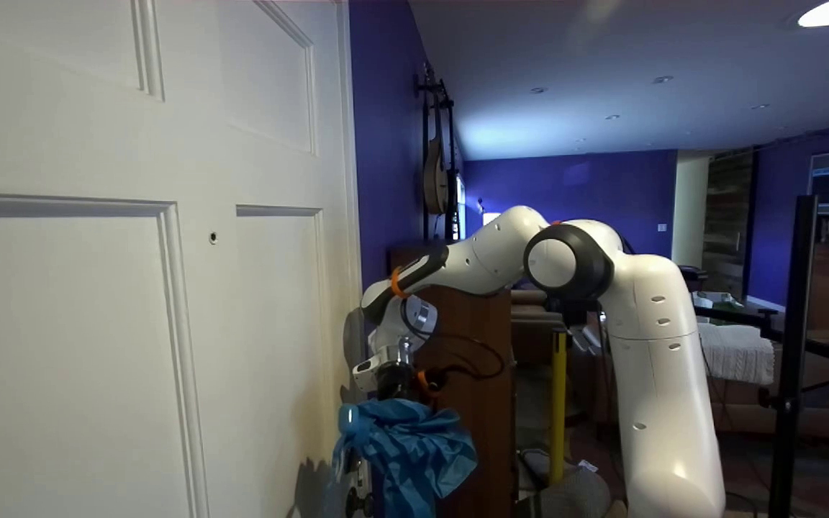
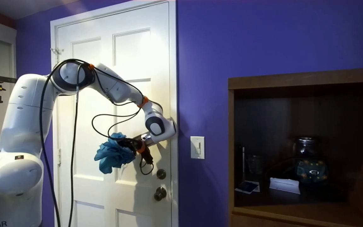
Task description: Pick up the blue item and hand it on the middle of the door
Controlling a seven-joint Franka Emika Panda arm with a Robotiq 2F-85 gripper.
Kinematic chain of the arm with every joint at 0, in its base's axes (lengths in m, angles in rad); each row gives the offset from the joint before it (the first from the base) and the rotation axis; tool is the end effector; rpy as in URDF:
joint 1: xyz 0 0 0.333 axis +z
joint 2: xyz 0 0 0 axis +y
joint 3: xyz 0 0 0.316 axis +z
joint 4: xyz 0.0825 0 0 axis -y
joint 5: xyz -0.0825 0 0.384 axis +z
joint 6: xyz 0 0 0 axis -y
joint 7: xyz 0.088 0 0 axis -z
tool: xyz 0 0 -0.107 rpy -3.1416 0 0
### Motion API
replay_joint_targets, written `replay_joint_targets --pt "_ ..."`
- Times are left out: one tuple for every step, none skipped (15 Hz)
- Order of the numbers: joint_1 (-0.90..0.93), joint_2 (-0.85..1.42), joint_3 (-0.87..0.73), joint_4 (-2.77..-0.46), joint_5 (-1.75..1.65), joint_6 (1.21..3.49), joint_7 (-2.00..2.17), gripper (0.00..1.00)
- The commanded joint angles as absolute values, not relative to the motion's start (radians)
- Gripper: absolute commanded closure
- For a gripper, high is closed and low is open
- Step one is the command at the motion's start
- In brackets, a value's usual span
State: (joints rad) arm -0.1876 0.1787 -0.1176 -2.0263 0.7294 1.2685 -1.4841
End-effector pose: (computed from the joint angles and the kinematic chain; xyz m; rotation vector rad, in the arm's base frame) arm 0.4846 -0.0615 0.3590 -1.7354 -0.9826 -0.0094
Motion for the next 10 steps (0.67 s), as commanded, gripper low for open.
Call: replay_joint_targets --pt "-0.169 0.166 -0.108 -2.070 0.789 1.340 -1.497 0.99" --pt "-0.164 0.166 -0.105 -2.080 0.799 1.360 -1.497 0.99" --pt "-0.160 0.167 -0.101 -2.088 0.810 1.380 -1.503 0.99" --pt "-0.156 0.167 -0.098 -2.096 0.823 1.398 -1.506 0.99" --pt "-0.152 0.170 -0.095 -2.102 0.838 1.417 -1.513 0.99" --pt "-0.149 0.172 -0.091 -2.106 0.852 1.431 -1.520 0.99" --pt "-0.144 0.172 -0.087 -2.109 0.864 1.444 -1.528 0.99" --pt "-0.140 0.173 -0.083 -2.113 0.874 1.455 -1.534 0.99" --pt "-0.137 0.175 -0.080 -2.113 0.881 1.463 -1.538 0.99" --pt "-0.135 0.179 -0.076 -2.110 0.894 1.471 -1.547 0.99"
